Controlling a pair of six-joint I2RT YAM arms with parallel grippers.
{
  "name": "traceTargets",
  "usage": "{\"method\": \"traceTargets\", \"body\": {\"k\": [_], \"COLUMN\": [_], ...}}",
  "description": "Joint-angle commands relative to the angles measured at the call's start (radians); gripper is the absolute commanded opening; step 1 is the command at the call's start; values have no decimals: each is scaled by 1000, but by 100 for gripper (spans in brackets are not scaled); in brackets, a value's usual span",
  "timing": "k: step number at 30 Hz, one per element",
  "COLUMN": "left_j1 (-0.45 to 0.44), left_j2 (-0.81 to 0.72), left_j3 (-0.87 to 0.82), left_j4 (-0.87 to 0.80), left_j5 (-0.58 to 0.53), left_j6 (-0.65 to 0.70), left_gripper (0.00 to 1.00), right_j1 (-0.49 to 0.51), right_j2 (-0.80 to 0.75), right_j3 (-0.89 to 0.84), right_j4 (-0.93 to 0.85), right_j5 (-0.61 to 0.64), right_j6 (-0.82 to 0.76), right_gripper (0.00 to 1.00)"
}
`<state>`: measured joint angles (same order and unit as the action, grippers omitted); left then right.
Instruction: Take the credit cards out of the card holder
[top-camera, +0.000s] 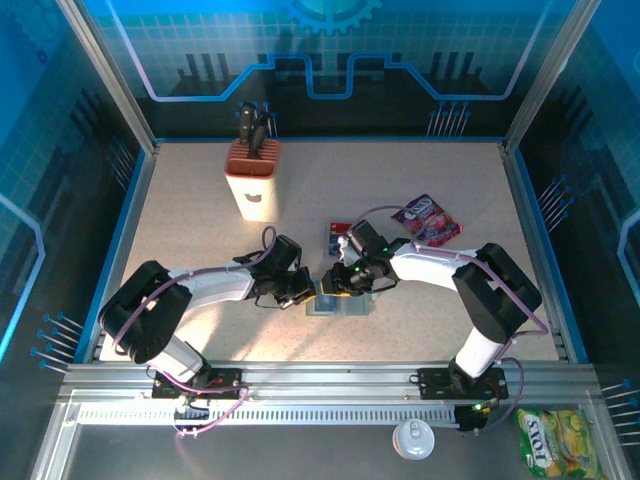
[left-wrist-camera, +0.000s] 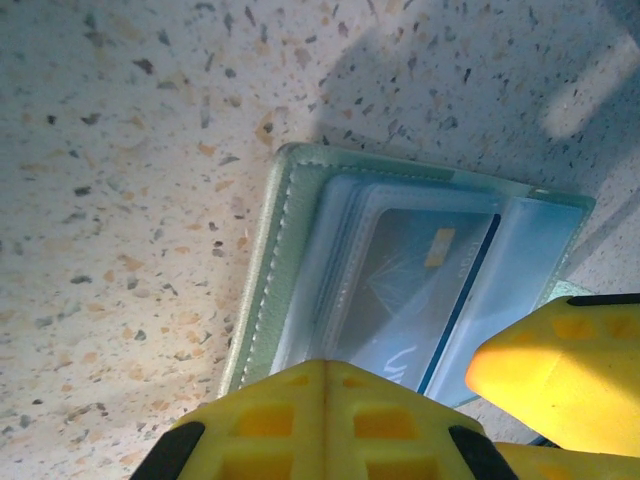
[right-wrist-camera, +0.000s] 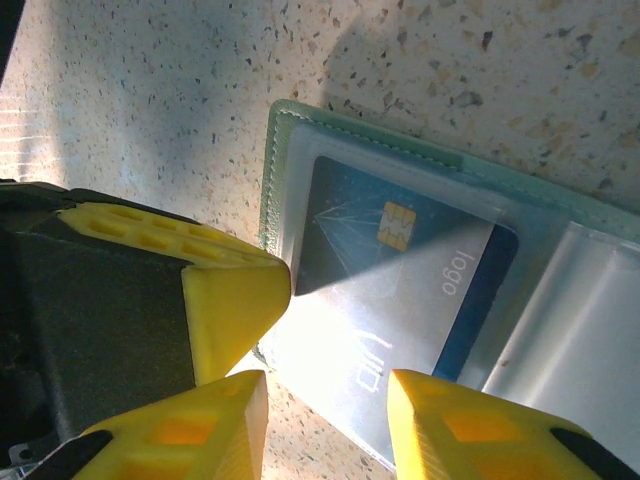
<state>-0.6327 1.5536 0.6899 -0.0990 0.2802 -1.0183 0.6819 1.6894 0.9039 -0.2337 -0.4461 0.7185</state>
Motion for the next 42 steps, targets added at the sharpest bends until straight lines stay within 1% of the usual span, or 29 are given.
{"method": "traceTargets", "body": {"k": [1, 19, 36, 42], "left_j1": [7, 7, 8, 8], "left_j2": [17, 7, 1, 2], "left_j3": [13, 8, 3, 3], "left_j4": [-30, -28, -27, -27], "left_j5": [-12, -12, -15, -15], "left_j6": [17, 15, 11, 10], "left_gripper": [3, 2, 3, 2], "right_j1": [13, 13, 12, 13], "right_j2": [18, 36, 12, -1], "right_j3": [-10, -19, -19, -19], "right_j4": [9, -5, -51, -23], "right_j5": [-8, 19, 54, 25], "right_j6": [7, 0, -17, -1], "right_gripper": [38, 41, 43, 40]}}
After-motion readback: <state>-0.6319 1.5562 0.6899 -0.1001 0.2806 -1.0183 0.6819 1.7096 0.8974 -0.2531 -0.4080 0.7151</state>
